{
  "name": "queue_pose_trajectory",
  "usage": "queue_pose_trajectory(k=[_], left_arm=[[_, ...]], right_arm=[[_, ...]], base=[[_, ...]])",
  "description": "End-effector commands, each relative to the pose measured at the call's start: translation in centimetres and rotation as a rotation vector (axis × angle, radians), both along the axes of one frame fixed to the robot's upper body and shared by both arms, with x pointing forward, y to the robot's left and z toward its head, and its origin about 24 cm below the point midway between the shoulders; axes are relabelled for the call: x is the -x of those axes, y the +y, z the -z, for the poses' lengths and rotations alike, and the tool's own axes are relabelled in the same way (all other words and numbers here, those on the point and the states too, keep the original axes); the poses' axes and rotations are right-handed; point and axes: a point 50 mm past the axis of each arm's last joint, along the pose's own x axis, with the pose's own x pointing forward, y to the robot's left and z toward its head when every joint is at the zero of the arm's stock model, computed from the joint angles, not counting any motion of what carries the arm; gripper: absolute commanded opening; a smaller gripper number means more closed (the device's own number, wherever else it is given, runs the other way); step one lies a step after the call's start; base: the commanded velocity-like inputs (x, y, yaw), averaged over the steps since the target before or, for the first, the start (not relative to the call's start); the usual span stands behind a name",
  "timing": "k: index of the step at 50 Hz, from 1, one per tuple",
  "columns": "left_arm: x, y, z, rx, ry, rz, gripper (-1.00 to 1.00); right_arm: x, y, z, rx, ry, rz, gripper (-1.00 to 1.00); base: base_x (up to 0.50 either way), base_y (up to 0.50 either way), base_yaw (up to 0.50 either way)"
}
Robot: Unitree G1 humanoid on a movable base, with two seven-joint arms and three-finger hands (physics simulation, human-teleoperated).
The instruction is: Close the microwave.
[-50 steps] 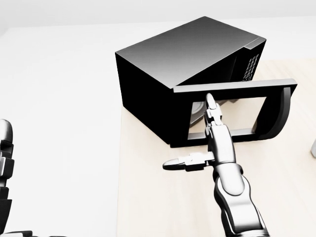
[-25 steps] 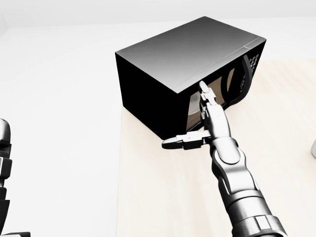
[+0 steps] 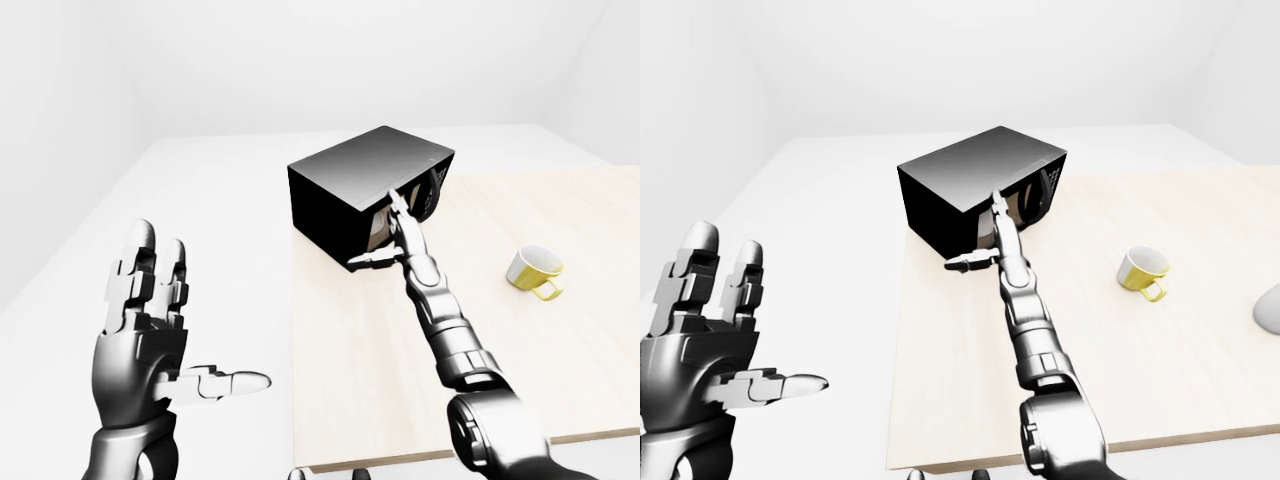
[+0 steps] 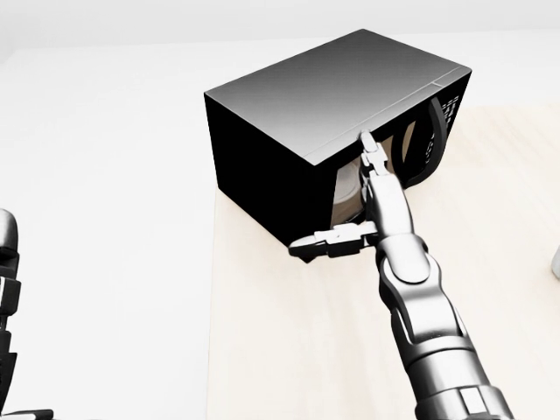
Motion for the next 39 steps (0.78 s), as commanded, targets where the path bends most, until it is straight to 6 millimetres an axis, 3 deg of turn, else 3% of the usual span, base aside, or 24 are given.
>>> queue_pose_trajectory(k=[1, 2, 4, 5, 7, 10, 12, 21, 39], left_arm=[[-0.2, -0.1, 0.2, 0.000, 0.010, 0.001, 1.00], [-0.2, -0.1, 0.2, 0.000, 0.007, 0.001, 1.00], [0.0, 0.0, 0.0, 0.001, 0.002, 0.000, 1.00], [0.0, 0.0, 0.0, 0.001, 0.001, -0.001, 1.00], [0.1, 0.0, 0.0, 0.000, 0.002, -0.002, 1.00], [-0.1, -0.1, 0.2, 0.000, 0.013, -0.001, 1.00], [-0.2, -0.3, 0.5, -0.002, 0.029, 0.000, 1.00], [-0.3, -0.3, 0.5, -0.002, 0.030, 0.003, 1.00], [-0.3, -0.2, 0.7, 0.000, 0.037, 0.002, 1.00]], right_arm=[[7.6, 0.6, -8.6, 0.026, -0.472, -0.026, 1.00], [8.6, 0.5, -8.8, 0.028, -0.498, -0.020, 1.00], [12.9, -0.3, -9.3, 0.024, -0.573, 0.010, 1.00], [13.4, -0.4, -9.3, 0.020, -0.577, 0.013, 1.00], [16.8, -1.5, -8.5, -0.018, -0.549, 0.054, 1.00], [18.5, -2.0, -7.2, -0.009, -0.476, 0.065, 1.00], [19.7, -2.4, -9.1, -0.021, -0.570, 0.076, 1.00], [19.0, -1.4, -7.7, -0.005, -0.499, 0.049, 1.00], [18.5, -0.9, -6.8, -0.008, -0.458, 0.034, 1.00]], base=[[0.00, 0.00, 0.00], [0.00, 0.00, 0.00], [0.00, 0.00, 0.00], [0.00, 0.00, 0.00], [0.00, 0.00, 0.00], [0.00, 0.00, 0.00], [0.00, 0.00, 0.00], [0.00, 0.00, 0.00], [0.00, 0.00, 0.00]])
